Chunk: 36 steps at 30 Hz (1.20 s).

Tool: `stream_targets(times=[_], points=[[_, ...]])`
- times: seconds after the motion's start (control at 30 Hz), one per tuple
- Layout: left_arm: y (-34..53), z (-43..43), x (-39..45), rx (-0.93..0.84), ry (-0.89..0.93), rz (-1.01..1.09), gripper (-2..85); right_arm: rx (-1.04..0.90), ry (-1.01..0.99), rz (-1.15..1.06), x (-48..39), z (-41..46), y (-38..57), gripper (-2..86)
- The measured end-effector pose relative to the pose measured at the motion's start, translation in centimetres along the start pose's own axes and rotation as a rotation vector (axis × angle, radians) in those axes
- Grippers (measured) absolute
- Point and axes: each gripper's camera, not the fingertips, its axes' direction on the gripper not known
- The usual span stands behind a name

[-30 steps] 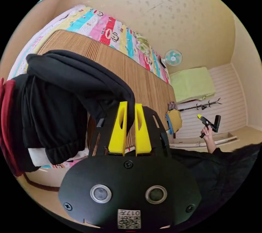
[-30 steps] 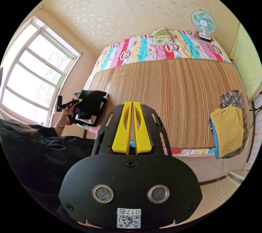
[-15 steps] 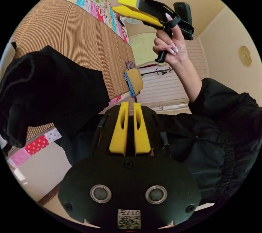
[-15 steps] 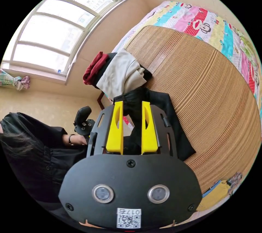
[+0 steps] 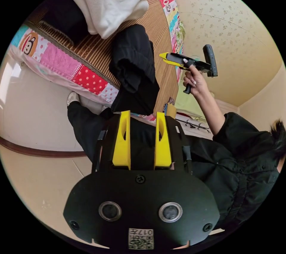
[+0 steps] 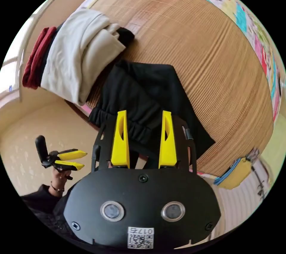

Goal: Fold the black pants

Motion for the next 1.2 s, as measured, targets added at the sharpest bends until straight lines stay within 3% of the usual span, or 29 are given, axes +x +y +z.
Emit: stream_targets(times=[0.07, 0.1, 0.17, 0.2, 0.37, 0.57, 0.77, 0.87, 0.97, 1.1, 1.2], points=[[-0.3, 0.8, 0.5, 0.019, 0.012, 0.002, 12.5, -0.093, -0.308, 0.238, 6.6, 4.5, 1.8, 11.5], [-0.4, 1.2, 0.9, 0.027, 0.016, 0.005, 12.5, -0.131, -0.405, 0.271, 7.7, 6.0, 2.2, 11.2], [-0.3, 1.7, 1.6, 0.034, 0.008, 0.014, 12.5, -0.142, -0.835, 0.342, 10.3, 10.1, 3.9, 9.8], [0.0, 2.0, 1.9, 0.035, -0.012, 0.022, 12.5, -0.137, -0.889, 0.349, 10.5, 10.4, 4.4, 9.4], [2.9, 1.7, 3.4, 0.104, -0.165, 0.069, 12.7, 0.157, -1.247, -0.007, 7.0, 2.0, 9.1, 4.4], [5.8, 1.3, 7.2, 0.211, -0.134, 0.176, 16.0, 0.502, -1.307, -0.460, 3.7, -13.2, 17.4, 1.2], [11.9, 2.2, 18.6, 0.315, -0.183, 0.609, 17.2, 0.862, -1.471, -0.773, 6.6, -26.5, 30.2, 0.5], [15.8, 2.6, 23.9, 0.355, -0.204, 0.816, 17.7, 1.033, -1.373, -0.916, 7.8, -33.2, 37.7, 0.3], [19.2, 3.3, 28.4, 0.397, -0.330, 0.989, 18.5, 1.153, -1.257, -1.072, 7.7, -39.1, 45.0, 0.3], [22.7, 3.5, 34.4, 0.619, -0.670, 1.126, 18.6, 1.169, -1.338, -1.234, 8.3, -44.2, 51.6, 0.3], [25.7, 4.9, 40.1, 0.726, -0.731, 1.355, 17.8, 1.189, -1.295, -1.361, 8.7, -48.0, 57.5, 0.3]])
